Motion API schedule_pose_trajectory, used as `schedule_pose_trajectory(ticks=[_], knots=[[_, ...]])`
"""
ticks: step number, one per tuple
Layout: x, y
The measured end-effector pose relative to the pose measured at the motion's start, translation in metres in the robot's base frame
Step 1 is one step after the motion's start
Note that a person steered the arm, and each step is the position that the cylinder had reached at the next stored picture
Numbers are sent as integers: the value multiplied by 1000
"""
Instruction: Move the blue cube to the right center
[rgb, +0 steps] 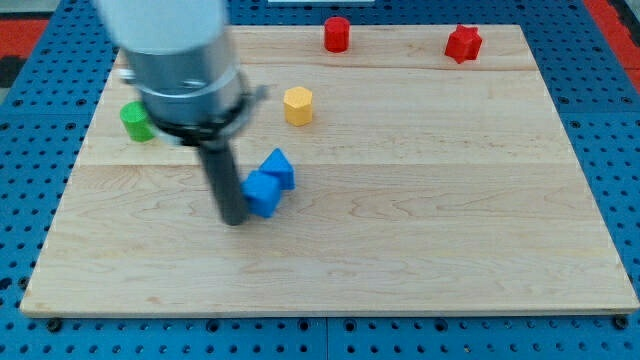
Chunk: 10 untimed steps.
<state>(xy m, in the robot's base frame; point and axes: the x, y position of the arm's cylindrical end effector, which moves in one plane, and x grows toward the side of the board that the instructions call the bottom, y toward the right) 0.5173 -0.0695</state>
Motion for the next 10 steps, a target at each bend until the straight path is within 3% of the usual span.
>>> schedule_pose_trajectory(ticks=[1,2,3,4,5,7,9,10], knots=[[-4,73],[9,57],[7,-27],[-8,-37],[-27,45],[-51,69],[-127,171],[-127,218]])
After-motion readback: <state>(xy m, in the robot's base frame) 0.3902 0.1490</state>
